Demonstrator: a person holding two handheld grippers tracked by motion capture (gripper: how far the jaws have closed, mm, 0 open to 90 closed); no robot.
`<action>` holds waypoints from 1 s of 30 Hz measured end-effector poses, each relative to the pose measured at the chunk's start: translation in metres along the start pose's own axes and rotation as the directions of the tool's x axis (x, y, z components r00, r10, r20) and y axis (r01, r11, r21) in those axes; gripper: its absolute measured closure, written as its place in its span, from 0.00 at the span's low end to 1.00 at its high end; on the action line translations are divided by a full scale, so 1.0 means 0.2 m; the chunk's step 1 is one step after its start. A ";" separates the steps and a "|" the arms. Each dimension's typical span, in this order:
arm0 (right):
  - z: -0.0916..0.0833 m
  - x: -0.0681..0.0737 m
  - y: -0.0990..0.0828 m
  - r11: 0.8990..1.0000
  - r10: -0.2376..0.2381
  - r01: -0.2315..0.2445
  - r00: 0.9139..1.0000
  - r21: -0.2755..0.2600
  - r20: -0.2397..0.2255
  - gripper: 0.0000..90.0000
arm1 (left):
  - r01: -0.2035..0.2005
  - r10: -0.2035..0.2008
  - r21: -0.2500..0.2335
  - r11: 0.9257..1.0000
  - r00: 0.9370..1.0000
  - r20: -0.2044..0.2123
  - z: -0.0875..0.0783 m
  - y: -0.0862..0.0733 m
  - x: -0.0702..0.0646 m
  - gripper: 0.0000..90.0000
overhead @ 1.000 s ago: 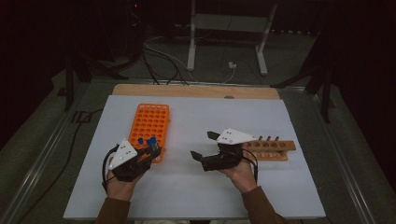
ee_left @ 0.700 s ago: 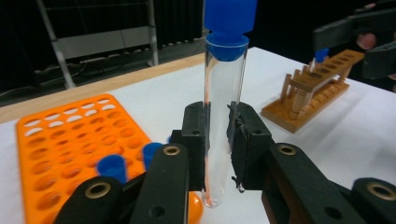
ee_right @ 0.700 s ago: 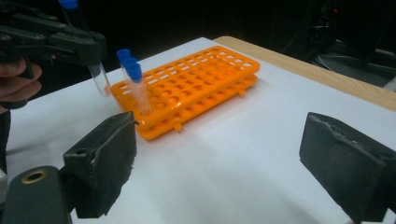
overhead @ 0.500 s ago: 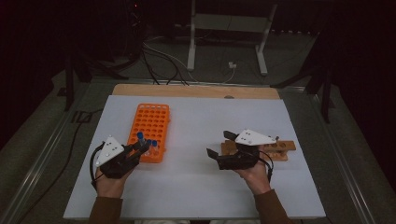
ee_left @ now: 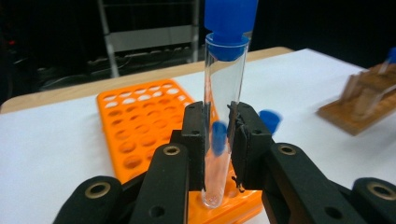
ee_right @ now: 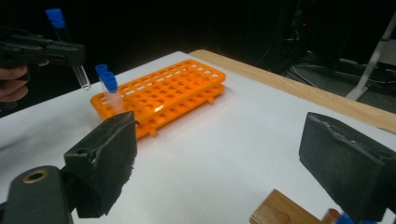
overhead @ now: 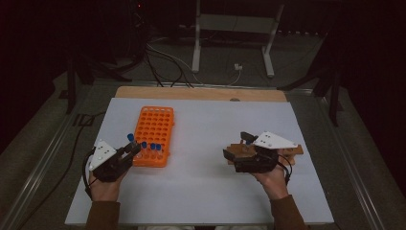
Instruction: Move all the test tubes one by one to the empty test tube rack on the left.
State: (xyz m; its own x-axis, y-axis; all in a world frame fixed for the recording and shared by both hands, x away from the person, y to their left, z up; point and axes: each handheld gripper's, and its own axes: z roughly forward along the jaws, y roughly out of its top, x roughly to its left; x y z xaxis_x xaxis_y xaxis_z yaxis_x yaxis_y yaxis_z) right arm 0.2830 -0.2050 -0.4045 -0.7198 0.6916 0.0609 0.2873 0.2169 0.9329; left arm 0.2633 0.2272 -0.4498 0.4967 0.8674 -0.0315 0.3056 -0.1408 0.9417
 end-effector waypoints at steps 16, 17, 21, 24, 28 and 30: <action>-0.07 -0.05 -0.01 1.000 0.002 -0.001 1.000 -0.011 0.029 0.13 | 0.010 -0.005 0.066 0.998 0.997 -0.076 0.13 -0.11 0.03 0.86; -0.07 -0.05 -0.01 1.000 0.000 0.000 1.000 -0.010 0.027 0.13 | 0.009 -0.004 0.075 0.997 0.997 -0.078 0.13 -0.11 0.03 0.86; -0.07 -0.04 -0.01 1.000 -0.004 0.004 1.000 -0.009 0.024 0.13 | 0.007 0.001 0.107 0.994 0.997 -0.075 0.16 -0.14 0.04 0.86; -0.07 -0.04 -0.01 1.000 -0.004 0.004 1.000 -0.011 0.021 0.14 | -0.006 0.018 0.146 0.989 0.996 -0.082 0.18 -0.15 0.03 0.86; -0.07 -0.04 -0.02 1.000 -0.001 0.001 1.000 -0.014 0.020 0.14 | -0.020 0.036 0.179 0.984 0.996 -0.086 0.20 -0.16 0.02 0.86; -0.08 -0.05 -0.02 1.000 -0.002 0.002 1.000 -0.015 0.021 0.14 | -0.026 0.043 0.190 0.981 0.995 -0.088 0.20 -0.16 0.02 0.86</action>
State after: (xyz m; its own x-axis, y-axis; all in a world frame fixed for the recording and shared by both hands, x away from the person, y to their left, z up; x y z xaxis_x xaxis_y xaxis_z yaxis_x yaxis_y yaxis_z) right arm 0.2787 -0.2227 -0.4027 -0.7071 0.7052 0.0520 0.2763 0.2079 0.9383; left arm 0.2877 0.2157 -0.4944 0.4363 0.8990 0.0384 0.4416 -0.2511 0.8614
